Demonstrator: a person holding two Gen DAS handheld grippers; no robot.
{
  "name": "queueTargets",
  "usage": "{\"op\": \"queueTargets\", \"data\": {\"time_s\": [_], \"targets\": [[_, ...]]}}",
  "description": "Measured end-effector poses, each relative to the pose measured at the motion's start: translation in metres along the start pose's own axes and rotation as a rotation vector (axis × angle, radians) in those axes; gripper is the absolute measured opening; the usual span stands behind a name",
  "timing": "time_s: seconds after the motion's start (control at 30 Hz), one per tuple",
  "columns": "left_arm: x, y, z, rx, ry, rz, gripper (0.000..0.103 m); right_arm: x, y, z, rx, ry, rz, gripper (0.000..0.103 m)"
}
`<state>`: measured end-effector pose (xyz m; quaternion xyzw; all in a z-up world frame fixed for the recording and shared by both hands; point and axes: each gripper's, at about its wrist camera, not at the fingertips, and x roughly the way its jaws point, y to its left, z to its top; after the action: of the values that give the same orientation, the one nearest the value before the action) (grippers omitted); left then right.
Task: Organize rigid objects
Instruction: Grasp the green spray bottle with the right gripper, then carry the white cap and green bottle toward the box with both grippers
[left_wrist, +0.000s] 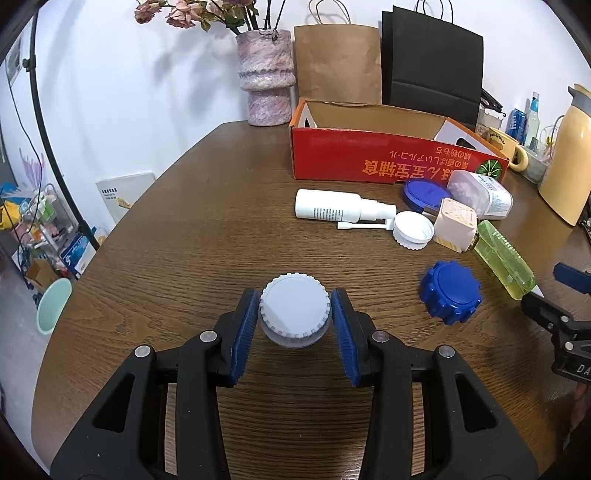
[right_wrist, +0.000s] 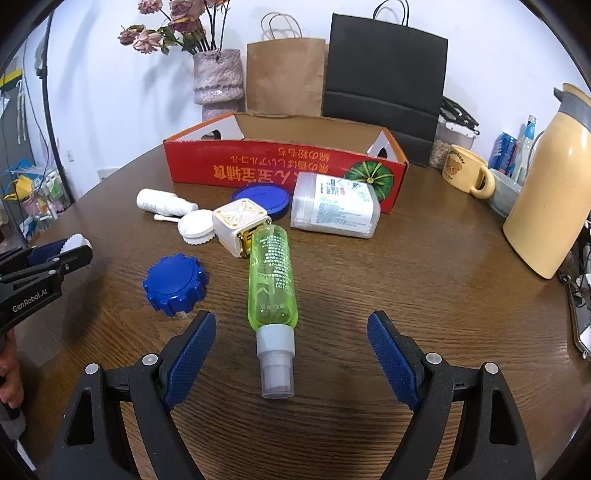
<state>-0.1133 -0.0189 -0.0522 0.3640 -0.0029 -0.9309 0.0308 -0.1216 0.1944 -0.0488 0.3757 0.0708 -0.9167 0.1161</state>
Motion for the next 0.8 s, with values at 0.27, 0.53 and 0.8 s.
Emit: {"op": "queueTargets", "data": {"time_s": [0.27,0.53,0.8], "targets": [[-0.001,0.001,0.0,-0.005,-0.005,-0.006,0.037,0.022,0.004,0.011,-0.037,0.044,-0.016,0.088],[-0.001,0.001,0.0,-0.003,-0.005,-0.008,0.037,0.047,0.002,0.028,-0.042,0.074,-0.019,0.074],[-0.001,0.0,0.0,-0.003,0.0,-0.009,0.037,0.046,0.003,0.028,-0.045,0.082,0.034,0.035]]}}
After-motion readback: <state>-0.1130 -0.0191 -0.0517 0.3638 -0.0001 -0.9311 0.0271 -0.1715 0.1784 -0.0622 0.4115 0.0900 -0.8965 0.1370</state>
